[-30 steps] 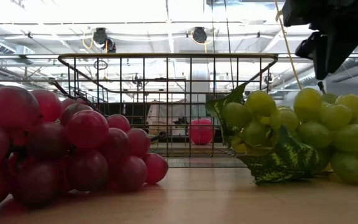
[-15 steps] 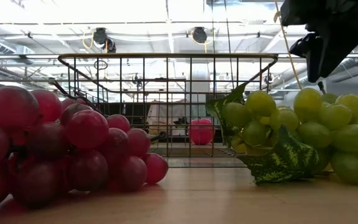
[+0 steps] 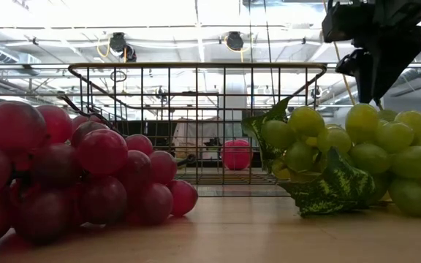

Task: Build produce basket
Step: Put the bottom pear into the gold wire basket

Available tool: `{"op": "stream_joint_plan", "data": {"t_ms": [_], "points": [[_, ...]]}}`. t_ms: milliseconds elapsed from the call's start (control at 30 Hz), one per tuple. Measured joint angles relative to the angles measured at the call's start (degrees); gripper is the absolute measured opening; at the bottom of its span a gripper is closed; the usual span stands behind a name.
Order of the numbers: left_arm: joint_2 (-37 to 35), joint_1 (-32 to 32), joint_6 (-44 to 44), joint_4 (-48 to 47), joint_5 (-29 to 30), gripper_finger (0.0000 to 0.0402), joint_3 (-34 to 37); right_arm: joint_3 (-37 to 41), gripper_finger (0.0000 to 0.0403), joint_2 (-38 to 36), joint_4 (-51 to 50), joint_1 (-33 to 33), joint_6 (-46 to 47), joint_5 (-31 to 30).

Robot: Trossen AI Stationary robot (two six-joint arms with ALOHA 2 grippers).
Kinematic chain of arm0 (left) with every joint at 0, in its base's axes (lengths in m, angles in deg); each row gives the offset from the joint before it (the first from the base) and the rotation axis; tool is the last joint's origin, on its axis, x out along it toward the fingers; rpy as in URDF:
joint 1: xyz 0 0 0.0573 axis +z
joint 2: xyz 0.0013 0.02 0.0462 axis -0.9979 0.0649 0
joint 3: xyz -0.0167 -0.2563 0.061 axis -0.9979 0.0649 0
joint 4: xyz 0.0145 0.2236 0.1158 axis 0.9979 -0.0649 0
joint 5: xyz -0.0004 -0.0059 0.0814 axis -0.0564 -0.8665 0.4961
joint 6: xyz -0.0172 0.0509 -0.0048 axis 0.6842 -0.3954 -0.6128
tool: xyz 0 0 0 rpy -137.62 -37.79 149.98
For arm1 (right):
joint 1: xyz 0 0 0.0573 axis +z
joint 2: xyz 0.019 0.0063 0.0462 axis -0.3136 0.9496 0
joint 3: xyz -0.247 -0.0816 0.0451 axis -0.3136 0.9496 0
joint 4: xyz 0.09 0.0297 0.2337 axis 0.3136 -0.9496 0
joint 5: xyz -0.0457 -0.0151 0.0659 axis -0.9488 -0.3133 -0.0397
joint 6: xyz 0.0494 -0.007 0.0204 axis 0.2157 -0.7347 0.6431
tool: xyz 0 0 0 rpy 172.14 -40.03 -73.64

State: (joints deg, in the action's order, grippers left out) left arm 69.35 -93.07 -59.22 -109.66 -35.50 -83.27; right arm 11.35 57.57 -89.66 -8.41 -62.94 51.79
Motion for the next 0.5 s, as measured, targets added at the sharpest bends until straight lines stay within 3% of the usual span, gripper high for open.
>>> {"op": "stream_joint_plan", "data": {"t_ms": [300,500], "points": [[0.0,0.0,-0.2,0.0,-0.1,0.0031,0.0,4.0,0.0124,0.0,3.3,-0.5,1.9,4.3],[0.0,0.0,-0.9,0.0,-0.2,0.0031,0.0,4.0,0.0089,0.0,3.4,-0.5,4.0,4.2]]}}
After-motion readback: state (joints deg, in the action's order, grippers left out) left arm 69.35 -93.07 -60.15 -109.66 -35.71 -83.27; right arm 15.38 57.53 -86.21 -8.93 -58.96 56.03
